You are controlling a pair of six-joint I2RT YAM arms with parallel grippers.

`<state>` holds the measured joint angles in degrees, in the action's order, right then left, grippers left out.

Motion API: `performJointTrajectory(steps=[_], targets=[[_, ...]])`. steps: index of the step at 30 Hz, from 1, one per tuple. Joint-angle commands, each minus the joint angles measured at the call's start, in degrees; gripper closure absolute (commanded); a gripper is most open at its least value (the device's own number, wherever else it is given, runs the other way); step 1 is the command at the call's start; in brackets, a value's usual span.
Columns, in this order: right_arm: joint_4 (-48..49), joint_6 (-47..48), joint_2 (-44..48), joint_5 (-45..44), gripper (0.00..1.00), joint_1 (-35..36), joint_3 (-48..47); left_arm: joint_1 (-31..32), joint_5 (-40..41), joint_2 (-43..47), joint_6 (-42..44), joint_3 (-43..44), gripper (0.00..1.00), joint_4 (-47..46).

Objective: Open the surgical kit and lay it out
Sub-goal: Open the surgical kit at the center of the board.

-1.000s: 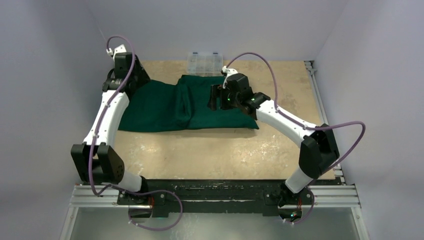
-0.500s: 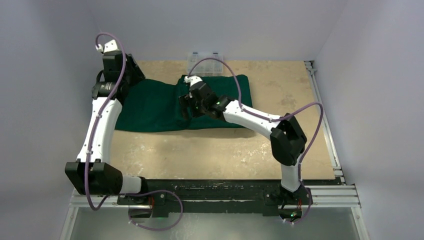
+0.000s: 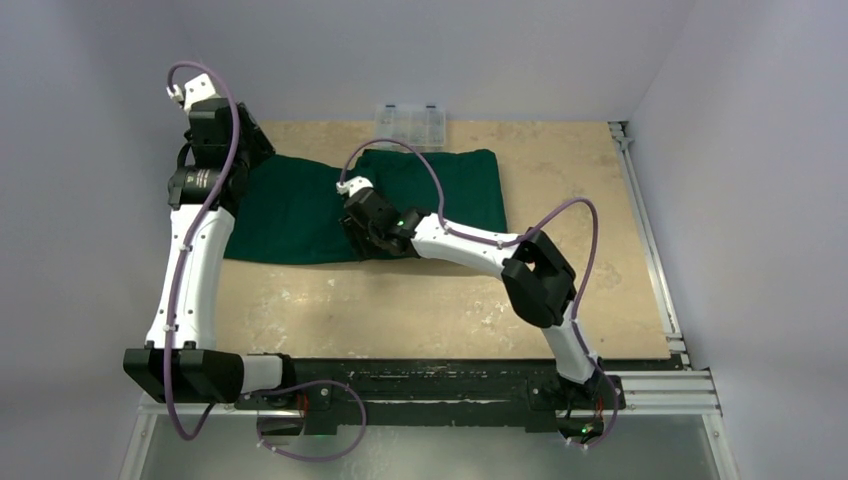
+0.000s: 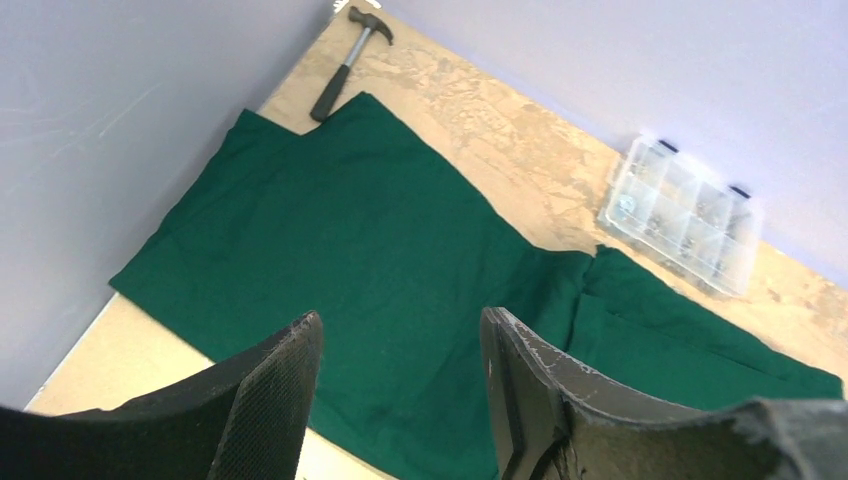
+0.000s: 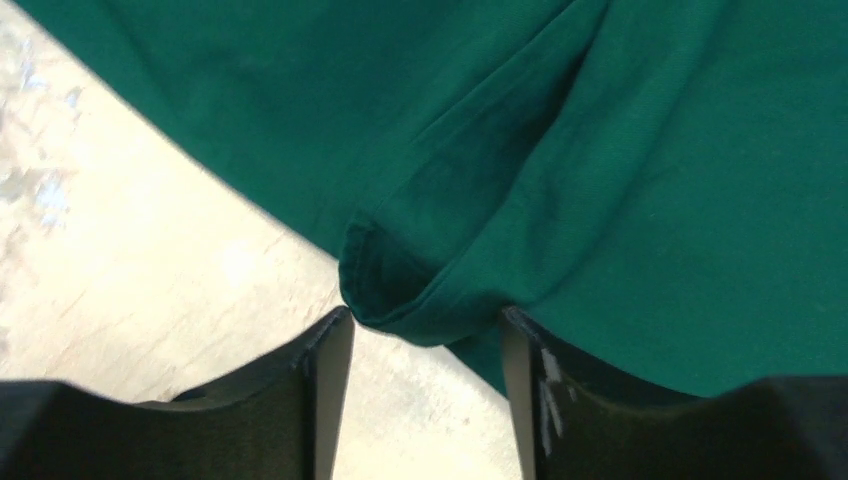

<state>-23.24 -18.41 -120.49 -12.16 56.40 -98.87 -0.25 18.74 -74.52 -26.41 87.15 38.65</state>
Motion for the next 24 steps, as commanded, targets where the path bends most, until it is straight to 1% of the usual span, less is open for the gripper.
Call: performJointTrajectory(steps=[1, 3, 6, 7, 9, 10, 14, 18, 21, 24], targets=[[-2.49, 1.06, -1.87, -9.87, 0.47, -0.06, -4.87, -0.12, 5.27, 0.52, -0.23, -0.91, 0.41, 0.00], [-2.40, 1.40, -2.40, -10.57, 0.57, -0.06, -5.51, -0.17, 6.18, 0.43, -0.09, -0.93, 0.41, 0.15], [-2.91, 1.78, -2.32, -10.98, 0.81, -0.02, -6.81, -0.17, 7.52, 0.19, -0.19, -1.48, 0.41, 0.21], [-2.90, 1.72, -1.65, -11.42, 0.87, -0.06, -6.67, -0.14, 7.83, 0.06, -0.40, -1.92, 0.41, 0.21], [-3.28, 1.67, -0.27, -11.35, 0.98, -0.06, -6.09, -0.17, 8.24, -0.36, -0.94, -3.02, 0.41, 0.14], [-4.21, 1.37, 0.46, -11.60, 1.00, -0.06, -6.00, -0.17, 8.11, -0.69, -1.19, -3.77, 0.41, 0.00], [-5.70, 1.20, 4.10, -15.42, 1.00, -0.58, -4.50, -1.01, 6.41, -2.56, -2.75, -7.96, 0.41, -0.77], [-6.39, 0.88, 9.83, -18.07, 1.00, -3.19, -0.21, -5.72, 0.21, -5.79, -5.23, -14.19, 0.41, -3.07], [-6.36, 0.05, 14.37, -18.60, 1.00, -7.89, 4.80, -8.77, -3.81, -10.69, -7.14, -18.17, 0.42, -5.42], [-4.26, 0.26, 18.80, -20.08, 1.00, -14.18, 13.11, -9.62, -4.85, -16.53, -8.37, -19.55, 0.44, -6.42]])
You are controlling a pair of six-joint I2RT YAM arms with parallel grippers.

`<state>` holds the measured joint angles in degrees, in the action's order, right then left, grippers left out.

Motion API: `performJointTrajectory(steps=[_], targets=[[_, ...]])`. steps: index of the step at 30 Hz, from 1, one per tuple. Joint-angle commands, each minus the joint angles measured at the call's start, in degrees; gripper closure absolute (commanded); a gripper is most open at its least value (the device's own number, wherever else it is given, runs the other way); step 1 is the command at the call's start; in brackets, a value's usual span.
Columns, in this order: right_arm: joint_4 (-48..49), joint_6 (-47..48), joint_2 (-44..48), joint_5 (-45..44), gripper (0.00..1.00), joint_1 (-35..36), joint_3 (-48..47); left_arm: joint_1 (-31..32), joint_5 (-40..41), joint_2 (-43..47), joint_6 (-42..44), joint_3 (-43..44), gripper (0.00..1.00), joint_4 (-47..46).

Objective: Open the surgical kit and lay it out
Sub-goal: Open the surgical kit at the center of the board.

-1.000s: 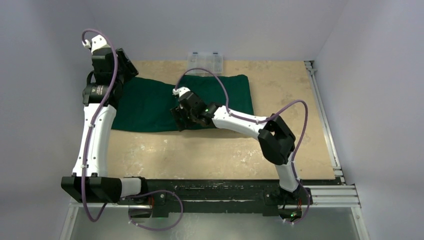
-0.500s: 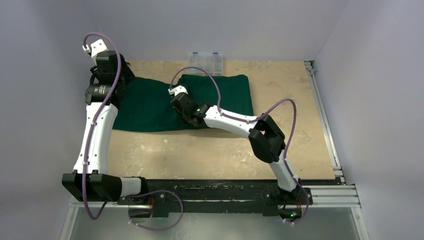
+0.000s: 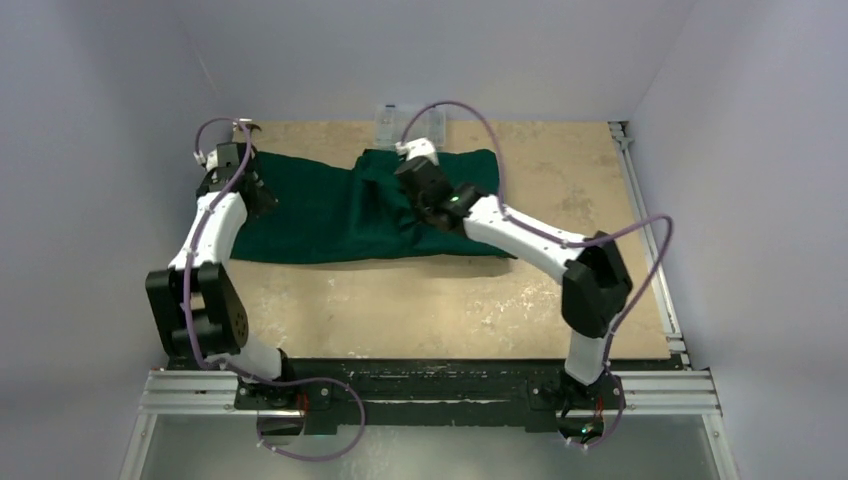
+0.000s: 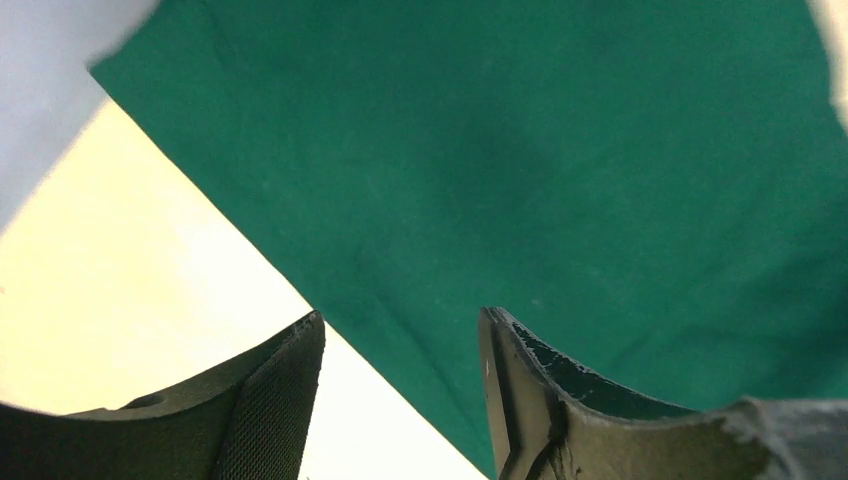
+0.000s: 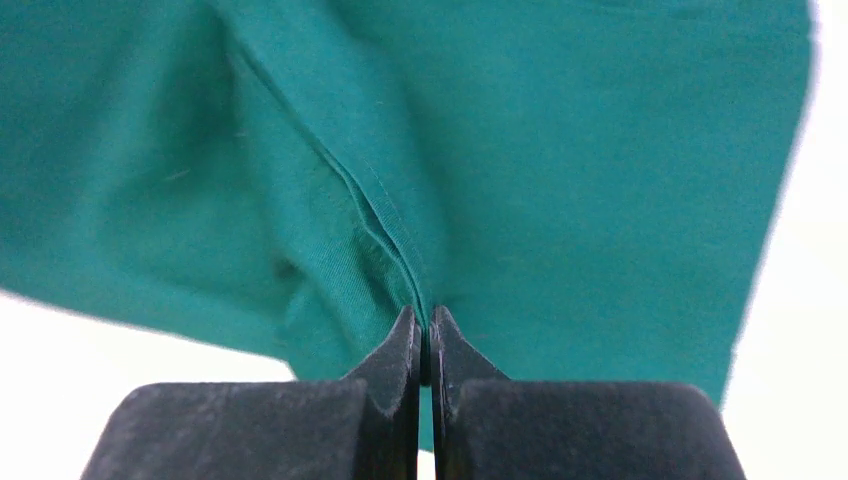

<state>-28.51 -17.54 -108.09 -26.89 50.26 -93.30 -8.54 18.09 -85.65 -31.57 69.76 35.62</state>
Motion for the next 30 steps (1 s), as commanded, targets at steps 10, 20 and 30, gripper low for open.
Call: performJointTrajectory(steps=[10, 20, 30], targets=[[13.58, 3.98, 16.76, -17.69, 1.00, -35.69, 28.16, -1.51, -3.80, -20.50, -1.37, 0.77, 0.47, -2.71], [22.67, 11.58, 13.26, -35.46, 0.96, -47.72, 32.31, -1.57, 3.38, -24.48, -1.87, 2.60, 0.47, 0.62], [7.20, 3.30, 14.61, -22.75, 0.33, -48.93, 21.33, -1.53, 7.85, -22.94, -2.06, 5.02, 0.47, 2.00]])
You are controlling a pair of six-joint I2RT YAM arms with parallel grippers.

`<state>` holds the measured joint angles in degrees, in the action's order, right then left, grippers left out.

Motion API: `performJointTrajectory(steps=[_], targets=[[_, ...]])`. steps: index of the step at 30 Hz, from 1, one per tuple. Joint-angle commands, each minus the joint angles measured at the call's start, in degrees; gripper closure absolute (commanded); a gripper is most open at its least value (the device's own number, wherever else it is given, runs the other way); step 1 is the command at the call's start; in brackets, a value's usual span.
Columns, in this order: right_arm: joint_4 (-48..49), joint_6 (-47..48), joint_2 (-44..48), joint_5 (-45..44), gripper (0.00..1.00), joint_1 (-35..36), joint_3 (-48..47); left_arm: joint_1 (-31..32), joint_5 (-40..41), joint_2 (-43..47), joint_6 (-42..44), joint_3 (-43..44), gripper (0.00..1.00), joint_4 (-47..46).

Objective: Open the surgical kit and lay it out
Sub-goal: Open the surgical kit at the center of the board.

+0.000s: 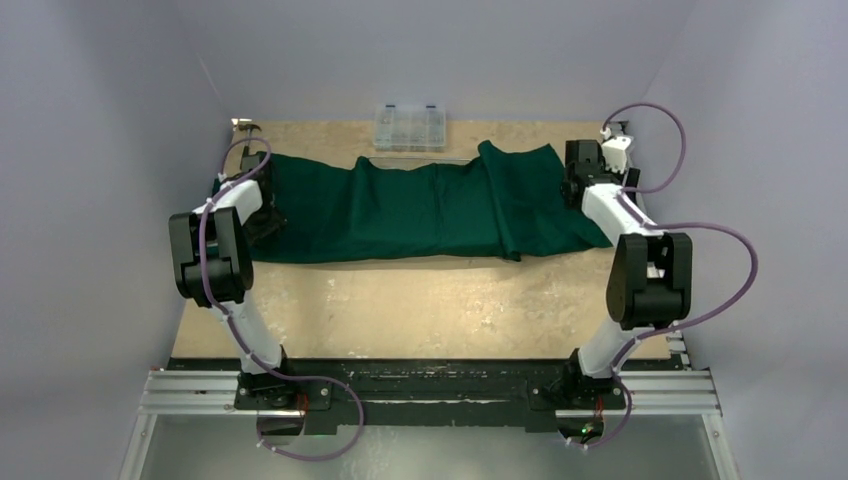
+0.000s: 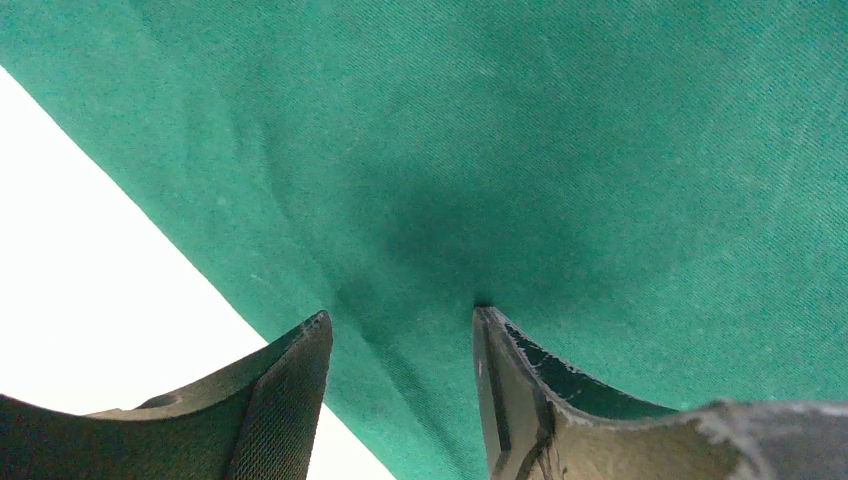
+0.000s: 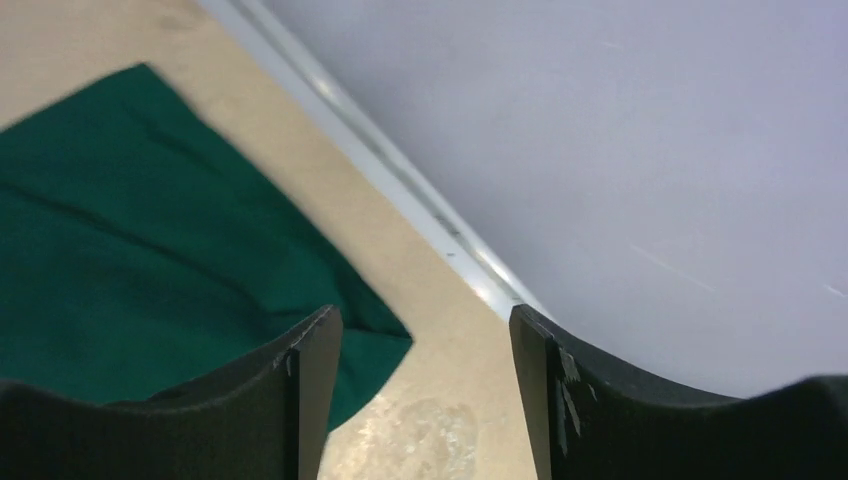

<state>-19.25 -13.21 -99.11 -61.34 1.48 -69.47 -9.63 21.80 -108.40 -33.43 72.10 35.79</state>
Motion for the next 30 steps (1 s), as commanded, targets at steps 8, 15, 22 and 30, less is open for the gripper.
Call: performJointTrajectory(steps=[8, 15, 22, 30], targets=[[6.13, -4.75, 2.46, 74.28, 0.34, -0.27, -0.59, 0.30, -5.02, 1.21, 2.29, 6.47, 0.49, -1.99], [2.17, -8.24, -8.54, 74.75, 0.39, -0.25, -6.52, 0.40, -6.74, -0.54, 1.96, 6.27, 0.50, -3.67], [-1.45, -11.56, -12.81, 65.06, 0.40, -1.21, -4.44, 0.40, -5.95, -3.06, 0.92, 5.73, 0.50, -3.72], [-5.37, -15.04, -11.56, 47.39, 0.41, -7.91, 1.29, 0.45, -4.13, -4.89, 0.74, 6.95, 0.50, -3.06]])
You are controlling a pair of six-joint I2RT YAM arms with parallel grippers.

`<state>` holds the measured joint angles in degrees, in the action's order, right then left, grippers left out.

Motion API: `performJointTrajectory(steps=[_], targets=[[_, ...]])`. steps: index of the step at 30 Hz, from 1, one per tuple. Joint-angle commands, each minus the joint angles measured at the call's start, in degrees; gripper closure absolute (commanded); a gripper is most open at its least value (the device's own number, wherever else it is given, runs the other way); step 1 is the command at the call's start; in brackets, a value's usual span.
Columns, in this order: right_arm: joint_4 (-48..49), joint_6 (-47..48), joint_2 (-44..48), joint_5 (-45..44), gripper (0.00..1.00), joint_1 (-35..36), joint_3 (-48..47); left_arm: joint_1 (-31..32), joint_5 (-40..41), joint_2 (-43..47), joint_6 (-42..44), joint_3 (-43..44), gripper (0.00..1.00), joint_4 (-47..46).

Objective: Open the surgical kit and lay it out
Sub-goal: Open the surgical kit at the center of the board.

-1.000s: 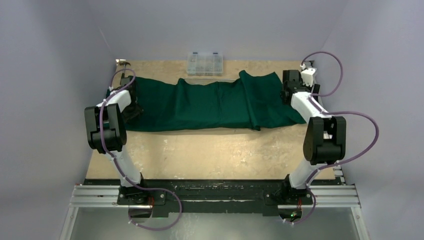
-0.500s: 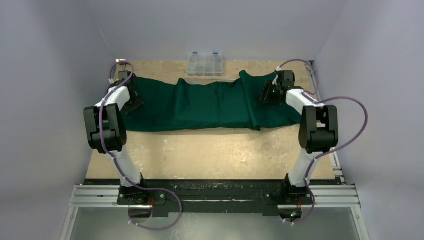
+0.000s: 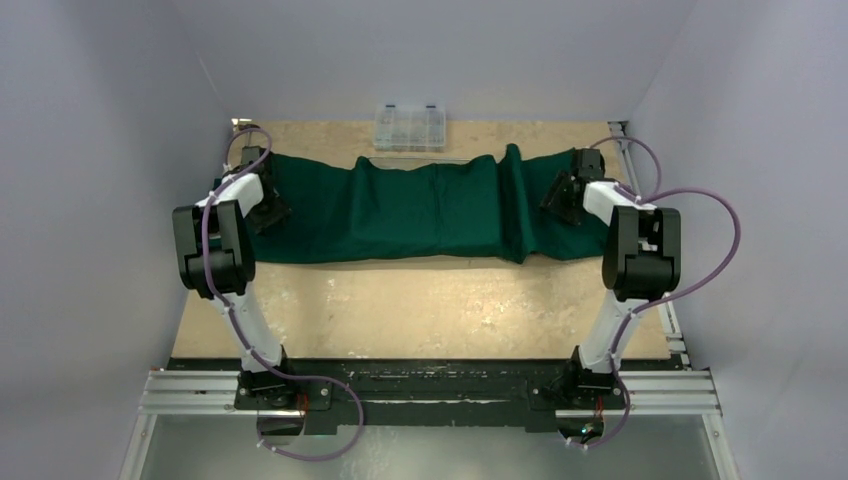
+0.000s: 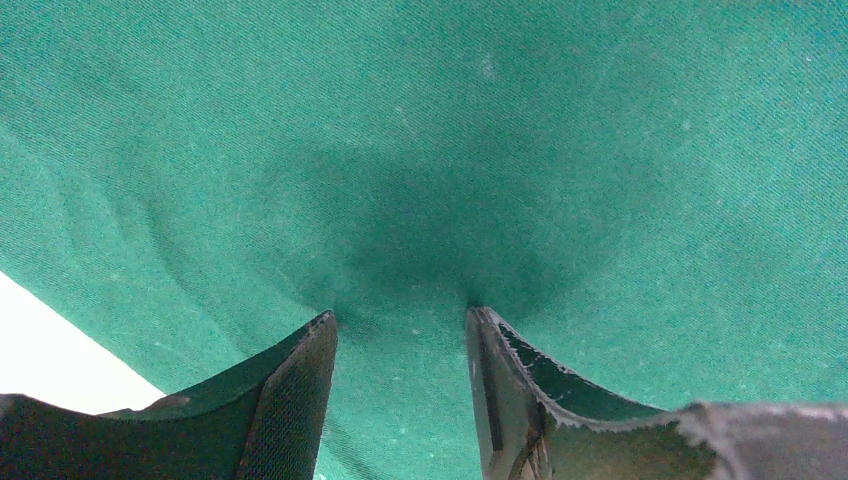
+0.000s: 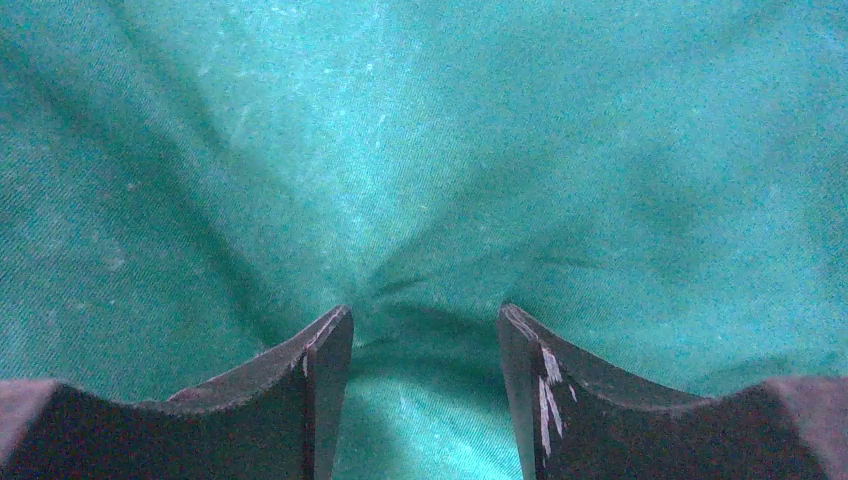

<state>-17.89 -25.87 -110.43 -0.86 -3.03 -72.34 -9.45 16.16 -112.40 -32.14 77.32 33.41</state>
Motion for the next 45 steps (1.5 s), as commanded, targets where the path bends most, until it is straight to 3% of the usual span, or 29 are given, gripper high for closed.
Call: performJointTrajectory(steps=[1, 10, 15, 16, 20, 25, 27, 31, 35, 40, 45], targets=[[-6.98, -2.92, 0.27, -14.42, 0.41, -4.15, 4.67, 0.27, 1.71, -1.08, -0.55, 1.96, 0.50, -0.63], [-5.73, -0.93, 2.07, -21.30, 0.40, -5.58, 3.42, 0.22, 3.22, -2.75, -0.57, 3.70, 0.50, 0.02], [0.37, 1.96, -1.44, -17.66, 0.39, -5.58, -1.59, 0.11, 8.97, -4.33, -0.21, 5.37, 0.50, 1.99], [1.27, 7.80, -2.64, -16.29, 0.40, -5.59, -2.30, 0.06, 9.99, -4.76, -0.32, 5.50, 0.50, 2.35], [1.49, 9.17, -5.74, -17.65, 0.40, -5.88, -5.33, -0.31, 13.19, -5.04, -1.76, 4.71, 0.49, 3.25], [-6.98, 7.87, -7.99, -28.93, 0.40, -6.51, -11.66, -1.38, 16.48, -4.51, -3.08, 4.55, 0.48, 4.64], [-12.39, 0.04, -8.08, -33.04, 0.42, -6.49, -14.82, -1.45, 16.66, -4.42, -3.31, 5.56, 0.48, 5.24], [-16.66, -2.79, -5.24, -35.98, 0.47, -6.46, -16.40, -1.41, 12.85, -4.12, -3.00, 8.27, 0.49, 5.07], [-13.90, 1.90, 1.75, -25.28, 0.46, -5.92, -15.17, -0.95, 2.80, -1.01, -0.55, 11.22, 0.50, 2.93], [-11.63, 8.10, 8.49, 1.27, 0.40, -5.66, -14.30, 3.42, -8.55, 2.42, 3.79, 17.09, 0.49, 0.46], [-9.46, 8.22, 13.56, 11.37, 0.25, -4.52, -9.82, 7.89, -19.90, 4.61, 4.41, 15.84, 0.48, -4.18]])
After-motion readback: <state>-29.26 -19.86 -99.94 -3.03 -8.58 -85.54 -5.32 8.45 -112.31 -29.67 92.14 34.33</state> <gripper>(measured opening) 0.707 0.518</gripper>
